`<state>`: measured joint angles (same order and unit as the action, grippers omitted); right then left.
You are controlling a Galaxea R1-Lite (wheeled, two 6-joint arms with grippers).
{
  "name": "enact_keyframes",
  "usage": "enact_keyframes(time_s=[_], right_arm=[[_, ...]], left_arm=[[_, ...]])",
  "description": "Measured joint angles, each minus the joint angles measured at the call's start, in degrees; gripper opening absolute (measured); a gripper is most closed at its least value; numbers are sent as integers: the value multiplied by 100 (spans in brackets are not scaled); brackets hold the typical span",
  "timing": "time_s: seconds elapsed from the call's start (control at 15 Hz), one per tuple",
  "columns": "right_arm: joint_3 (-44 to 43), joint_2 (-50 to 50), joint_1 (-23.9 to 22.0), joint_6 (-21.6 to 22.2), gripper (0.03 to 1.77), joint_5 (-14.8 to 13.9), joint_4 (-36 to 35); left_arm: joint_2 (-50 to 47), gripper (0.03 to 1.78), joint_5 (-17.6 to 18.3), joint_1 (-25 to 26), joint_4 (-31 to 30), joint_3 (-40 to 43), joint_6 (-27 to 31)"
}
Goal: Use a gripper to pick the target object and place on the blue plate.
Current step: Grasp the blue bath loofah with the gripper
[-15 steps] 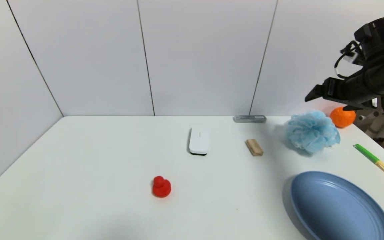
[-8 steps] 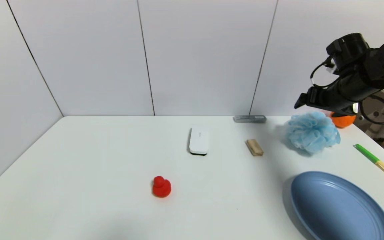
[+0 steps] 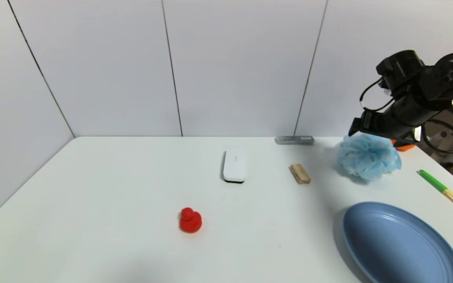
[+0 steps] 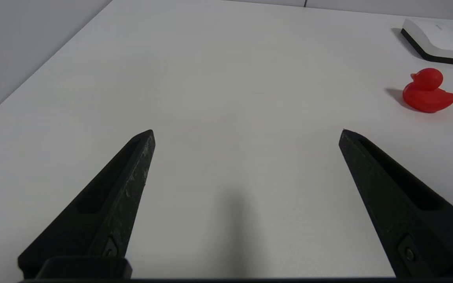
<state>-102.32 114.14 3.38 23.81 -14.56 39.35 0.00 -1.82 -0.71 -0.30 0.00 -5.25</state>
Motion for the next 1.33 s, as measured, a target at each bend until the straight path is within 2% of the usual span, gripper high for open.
enact_keyframes(time_s=[0.87,1.13,1.33], right_arm=[[-52,549,-21,2,170,4,-116],[-60,661,-32,-24,110,-7,-193],[-49,695,-40,-22,79,-7,-302]], left_arm=[[0,169,0,0,-2,0,5],[0,169,0,0,-2,0,2],[0,169,0,0,-2,0,5]])
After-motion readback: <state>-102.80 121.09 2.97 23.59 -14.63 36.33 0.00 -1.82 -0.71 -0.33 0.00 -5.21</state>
